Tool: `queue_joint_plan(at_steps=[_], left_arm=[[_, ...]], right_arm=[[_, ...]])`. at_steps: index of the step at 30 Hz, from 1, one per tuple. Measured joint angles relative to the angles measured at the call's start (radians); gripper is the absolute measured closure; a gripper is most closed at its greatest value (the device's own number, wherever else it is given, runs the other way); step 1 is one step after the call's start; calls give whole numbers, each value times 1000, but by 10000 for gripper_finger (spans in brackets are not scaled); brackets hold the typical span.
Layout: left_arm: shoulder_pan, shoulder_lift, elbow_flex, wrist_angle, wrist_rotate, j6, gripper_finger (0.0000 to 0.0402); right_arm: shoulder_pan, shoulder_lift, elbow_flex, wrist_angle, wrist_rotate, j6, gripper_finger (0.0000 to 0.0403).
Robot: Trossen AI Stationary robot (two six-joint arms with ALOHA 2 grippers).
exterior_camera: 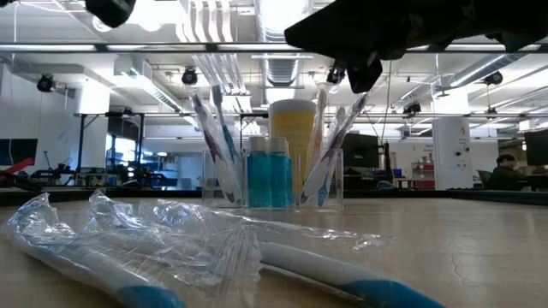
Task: Pick & Place toothbrushing station
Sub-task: Put the blue toothbrush into the transparent organizer
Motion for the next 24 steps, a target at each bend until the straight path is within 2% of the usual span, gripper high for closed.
queue_joint_plan(at_steps=[3, 5, 8, 12, 19, 24], left_arm=[[-54, -67, -47, -24, -3, -12, 399], [-75, -100, -84, -31, -27, -17, 399], [-84, -147, -134, -30, -115, -42, 398], [-84, -232, -192, -38, -198, -46, 398], [-84, -438, -278, -63, -199, 0, 399], [-83, -565, -317, -150, -192, -63, 399]], right_arm=[[-2, 0, 42, -97, -15, 5, 394], [-3, 0, 73, -150, -64, 3, 394], [-2, 0, 125, -204, -126, 3, 394], [-2, 0, 191, -294, -134, 35, 394], [-5, 0, 286, -491, -132, 85, 394], [-4, 0, 321, -611, -132, 248, 394]])
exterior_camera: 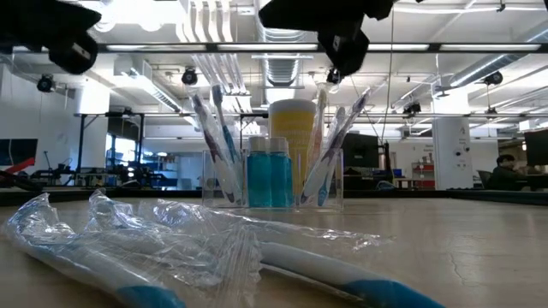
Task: Pick & Place toothbrushing station
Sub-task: Put the blue toothbrush into the transparent organizer
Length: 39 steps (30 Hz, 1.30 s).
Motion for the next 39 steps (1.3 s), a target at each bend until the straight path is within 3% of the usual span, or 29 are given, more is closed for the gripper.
queue_joint_plan(at_steps=[6, 10, 16, 20, 26, 39], left_arm=[[0, -68, -34, -82, 3, -66, 397], [0, -64, -44, -90, 5, -90, 397], [0, -63, -42, -81, 5, -120, 397], [0, -62, -42, -80, 4, -120, 397], [0, -62, -42, -77, 4, -109, 396], [0, -61, -42, -78, 3, -123, 396]], right_arm=[[1, 0, -14, -66, -1, 236, 385], [9, 60, -12, -61, -63, 358, 341], [19, 260, 159, -112, -190, 431, 257], [18, 357, 317, -306, -192, 441, 225], [4, 461, 520, -563, -187, 406, 209], [-48, 568, 615, -592, -222, 387, 207]])
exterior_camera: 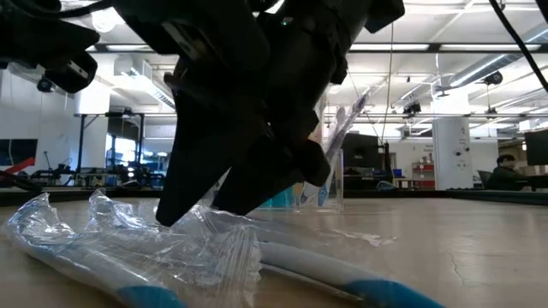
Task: Pick & Place toothbrushing station
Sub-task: Put the blue toothbrush into the transparent organizer
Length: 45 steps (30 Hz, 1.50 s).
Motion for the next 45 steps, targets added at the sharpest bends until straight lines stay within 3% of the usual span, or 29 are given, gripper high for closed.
queue_joint_plan(at_steps=[6, 15, 25, 28, 32, 38, 45], left_arm=[[0, 0, 0, 2, 0, 0, 396], [0, 0, 0, 8, 0, 0, 396], [0, 0, 0, 35, 0, -3, 396], [0, 0, 0, 39, 0, -4, 396], [0, 3, -14, 44, 14, -9, 396], [0, 26, -32, 65, 99, -26, 396], [0, 77, -62, 159, 104, -34, 396]], right_arm=[[-4, 15, 6, -10, 3, -22, 234], [-6, -10, 0, -36, 43, -146, 383], [42, -164, -5, -37, 267, -285, 395], [81, -236, -24, 0, 379, -372, 395], [127, -343, -137, 207, 515, -477, 395], [135, -446, -432, 670, 502, -546, 395], [89, -447, -731, 1304, 506, -610, 395]])
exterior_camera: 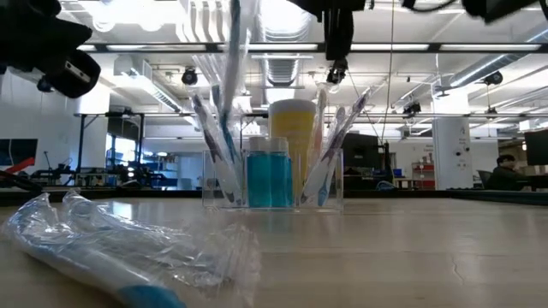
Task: Pick & Place toothbrushing station
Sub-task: Put the blue toothbrush into the transparent organizer
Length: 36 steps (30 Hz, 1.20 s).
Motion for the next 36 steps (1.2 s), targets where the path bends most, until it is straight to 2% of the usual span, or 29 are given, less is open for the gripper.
queue_joint_plan(at_steps=[2, 4, 10, 16, 19, 22, 27, 36], left_arm=[[1, 27, -20, 42, -1, -5, 396], [1, 57, -33, 77, -3, -14, 396], [2, 168, -33, 151, -78, -16, 397], [4, 299, -32, 287, -142, 25, 377], [6, 361, -28, 313, -209, 9, 369], [5, 420, -1, 330, -228, -15, 358], [6, 525, 67, 329, -195, -19, 317], [17, 730, 203, 337, -206, -5, 198]], right_arm=[[-9, 14, -46, 145, 1, -55, 395], [-16, 27, -67, 213, 0, -97, 395], [-37, 28, -86, 151, 7, -88, 395], [-42, 28, -86, 148, 9, -104, 395], [-52, 28, -86, 151, 9, -107, 395], [-64, 28, -85, 151, -1, -100, 395], [-101, 28, -75, 135, -52, -95, 395], [-116, 28, -31, 45, -72, -115, 395]])
